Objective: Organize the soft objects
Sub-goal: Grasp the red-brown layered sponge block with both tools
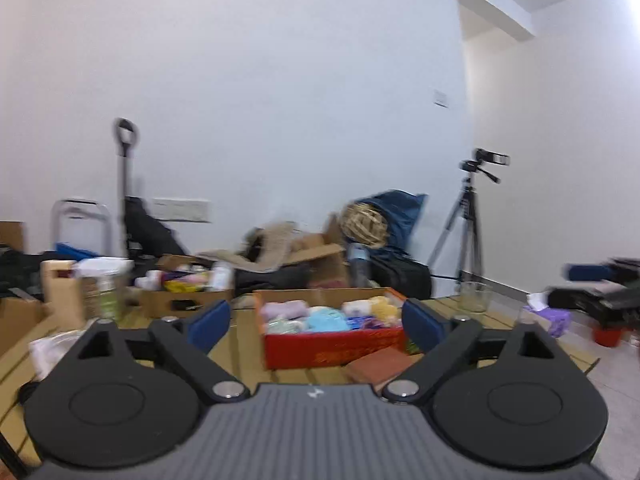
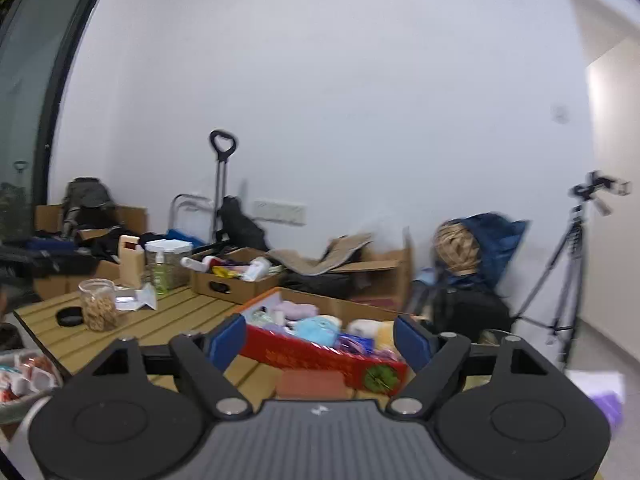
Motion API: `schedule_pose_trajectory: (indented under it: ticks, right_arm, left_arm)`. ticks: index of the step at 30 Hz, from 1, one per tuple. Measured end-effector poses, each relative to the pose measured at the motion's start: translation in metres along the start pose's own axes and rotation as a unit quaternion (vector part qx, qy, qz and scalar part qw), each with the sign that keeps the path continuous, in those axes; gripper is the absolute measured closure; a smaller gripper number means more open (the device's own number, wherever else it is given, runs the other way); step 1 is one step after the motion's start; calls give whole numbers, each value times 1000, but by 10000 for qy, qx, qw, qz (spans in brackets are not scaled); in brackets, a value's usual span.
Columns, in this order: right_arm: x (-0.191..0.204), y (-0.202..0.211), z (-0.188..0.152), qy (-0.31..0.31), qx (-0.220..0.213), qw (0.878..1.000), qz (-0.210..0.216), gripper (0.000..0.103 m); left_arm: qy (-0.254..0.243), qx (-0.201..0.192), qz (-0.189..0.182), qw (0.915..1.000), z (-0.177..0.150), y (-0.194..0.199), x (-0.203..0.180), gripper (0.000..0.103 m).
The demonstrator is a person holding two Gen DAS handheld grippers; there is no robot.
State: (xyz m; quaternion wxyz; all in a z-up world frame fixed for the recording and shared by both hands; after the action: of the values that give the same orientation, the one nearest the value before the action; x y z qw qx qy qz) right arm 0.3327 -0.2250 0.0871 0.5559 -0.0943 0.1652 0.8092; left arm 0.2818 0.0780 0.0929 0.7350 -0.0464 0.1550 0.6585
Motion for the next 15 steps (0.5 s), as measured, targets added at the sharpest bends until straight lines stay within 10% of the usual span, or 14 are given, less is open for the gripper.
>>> schedule_pose_trajectory:
  ticks: [6,15]
  right_arm:
    - [34,56,-41,-325,270,9990,114,16]
    - [42,38,-60,-216,680,9970,302,7]
  left_arm:
    - [101,62,248,9996,-33,50,3,4]
    - [260,344,514,9977,-51,32,23,2]
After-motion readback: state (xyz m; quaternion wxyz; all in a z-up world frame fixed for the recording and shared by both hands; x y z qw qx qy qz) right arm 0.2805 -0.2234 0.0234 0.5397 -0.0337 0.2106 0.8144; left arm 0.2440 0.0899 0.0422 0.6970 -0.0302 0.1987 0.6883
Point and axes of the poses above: each gripper's, at about its wrist camera, not at the fingertips, and y roughly against the way its jaws point, x to its left, z to its top, the point moved 1 cm from there along -y, roughly the way its jaws point, and after that the axes turned 15 degrees about y, right-handed, at the moved point
